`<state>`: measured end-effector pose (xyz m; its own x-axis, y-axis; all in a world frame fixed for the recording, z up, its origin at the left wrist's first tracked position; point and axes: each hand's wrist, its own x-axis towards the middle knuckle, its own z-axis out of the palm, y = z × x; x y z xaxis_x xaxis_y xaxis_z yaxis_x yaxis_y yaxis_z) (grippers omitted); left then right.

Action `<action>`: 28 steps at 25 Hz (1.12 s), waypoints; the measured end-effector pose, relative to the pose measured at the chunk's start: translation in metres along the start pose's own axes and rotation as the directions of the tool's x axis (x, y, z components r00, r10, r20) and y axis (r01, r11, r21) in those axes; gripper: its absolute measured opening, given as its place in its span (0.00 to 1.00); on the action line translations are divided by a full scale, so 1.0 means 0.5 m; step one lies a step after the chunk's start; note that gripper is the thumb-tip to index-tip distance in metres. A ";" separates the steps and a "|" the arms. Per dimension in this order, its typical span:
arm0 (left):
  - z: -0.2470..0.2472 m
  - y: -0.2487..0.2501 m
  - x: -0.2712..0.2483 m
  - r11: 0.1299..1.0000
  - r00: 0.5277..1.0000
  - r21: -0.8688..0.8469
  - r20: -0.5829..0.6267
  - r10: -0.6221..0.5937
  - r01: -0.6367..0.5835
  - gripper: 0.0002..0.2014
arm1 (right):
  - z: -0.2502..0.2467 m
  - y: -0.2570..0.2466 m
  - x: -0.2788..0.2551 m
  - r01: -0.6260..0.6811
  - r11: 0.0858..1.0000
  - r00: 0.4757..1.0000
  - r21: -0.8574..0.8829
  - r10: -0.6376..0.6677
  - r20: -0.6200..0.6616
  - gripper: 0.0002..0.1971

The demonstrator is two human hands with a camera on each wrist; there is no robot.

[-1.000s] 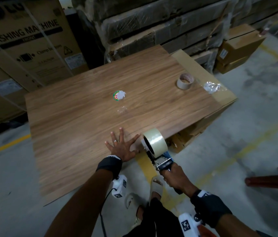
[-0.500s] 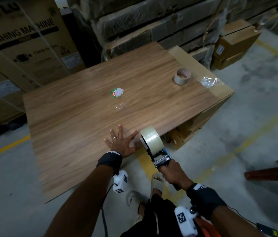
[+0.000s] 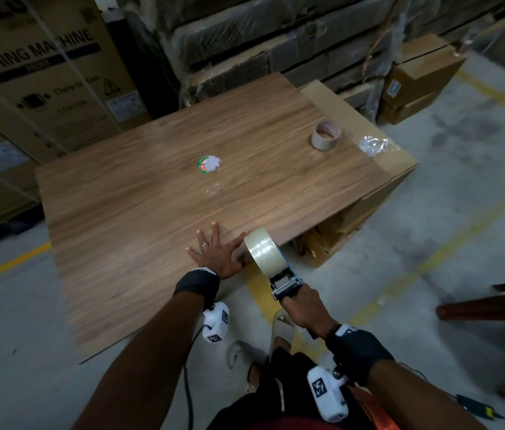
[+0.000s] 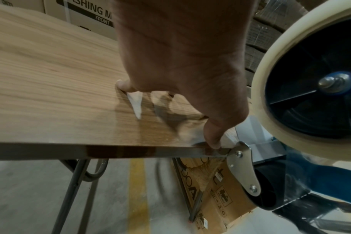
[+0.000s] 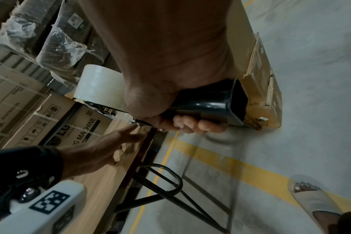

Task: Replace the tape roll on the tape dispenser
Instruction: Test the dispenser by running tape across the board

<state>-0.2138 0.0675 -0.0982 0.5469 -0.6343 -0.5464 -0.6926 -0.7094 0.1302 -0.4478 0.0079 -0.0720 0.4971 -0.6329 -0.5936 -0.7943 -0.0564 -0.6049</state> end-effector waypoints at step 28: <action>-0.010 -0.011 -0.004 1.000 0.999 0.005 0.018 0.028 -0.028 0.41 | -0.126 -0.048 -0.028 0.052 0.993 0.939 0.110 -0.011 -0.344 0.12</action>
<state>-0.2086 0.0713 -0.0937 0.5185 -0.6483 -0.5576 -0.7104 -0.6895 0.1411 -0.4575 -0.0305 -0.0157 0.3554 -0.8593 -0.3678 -0.7241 -0.0043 -0.6897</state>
